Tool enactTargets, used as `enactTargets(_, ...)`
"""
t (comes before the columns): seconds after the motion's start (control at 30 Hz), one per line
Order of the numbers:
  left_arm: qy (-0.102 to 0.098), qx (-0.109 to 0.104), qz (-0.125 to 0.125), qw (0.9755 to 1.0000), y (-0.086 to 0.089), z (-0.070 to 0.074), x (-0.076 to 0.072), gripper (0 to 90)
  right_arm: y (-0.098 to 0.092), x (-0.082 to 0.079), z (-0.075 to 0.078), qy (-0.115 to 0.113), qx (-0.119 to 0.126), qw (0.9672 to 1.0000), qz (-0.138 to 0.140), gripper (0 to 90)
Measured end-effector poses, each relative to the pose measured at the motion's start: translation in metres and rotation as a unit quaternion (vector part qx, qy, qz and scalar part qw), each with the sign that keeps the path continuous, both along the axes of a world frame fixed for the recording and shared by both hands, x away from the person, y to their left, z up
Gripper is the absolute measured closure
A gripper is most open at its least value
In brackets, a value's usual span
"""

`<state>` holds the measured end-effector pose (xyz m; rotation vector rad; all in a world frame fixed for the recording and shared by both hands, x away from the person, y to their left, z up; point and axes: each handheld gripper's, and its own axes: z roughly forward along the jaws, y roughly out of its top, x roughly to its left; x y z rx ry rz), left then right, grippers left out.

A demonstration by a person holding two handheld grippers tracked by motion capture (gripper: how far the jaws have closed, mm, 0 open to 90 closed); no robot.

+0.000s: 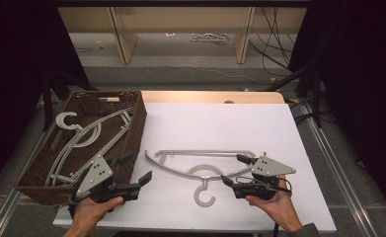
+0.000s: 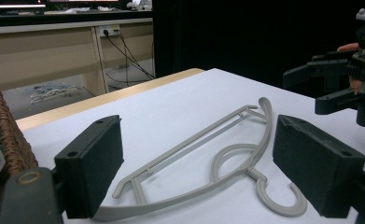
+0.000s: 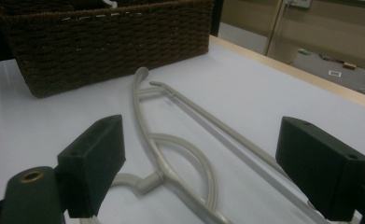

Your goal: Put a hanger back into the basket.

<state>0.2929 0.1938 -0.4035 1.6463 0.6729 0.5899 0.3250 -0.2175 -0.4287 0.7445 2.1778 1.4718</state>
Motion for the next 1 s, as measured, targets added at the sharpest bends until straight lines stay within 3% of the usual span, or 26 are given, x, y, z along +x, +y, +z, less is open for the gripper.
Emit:
enactTargets(0.13,0.007,0.003,0.005,1.0,-0.003,-0.013,-0.002,16.6,0.002,-0.001,-0.001,-0.001,0.002,1.0,-0.001,16.6)
enactTargets(0.2,0.022,0.003,0.005,0.9997,-0.005,-0.019,-0.004,16.6,0.003,-0.001,-0.001,-0.004,-0.004,1.0,0.002,16.6)
enactTargets(0.4,0.022,0.012,0.001,0.9997,-0.009,-0.026,-0.006,16.7,0.004,0.001,-0.005,-0.001,-0.012,0.9999,0.008,16.4)
enactTargets(0.63,0.022,0.02,-0.008,0.9995,-0.014,-0.028,-0.007,16.7,0.001,0.008,-0.011,0.015,-0.051,0.9985,0.014,16.3)
enactTargets(0.9,0.022,0.019,-0.013,0.9995,-0.013,-0.028,-0.008,16.7,0.007,0.019,-0.018,0.027,-0.13,0.9906,0.033,17.0)
enactTargets(1.0,0.02,0.017,-0.012,0.9996,-0.013,-0.027,-0.008,16.7,0.01,0.025,-0.019,0.03,-0.168,0.9843,0.044,20.6)
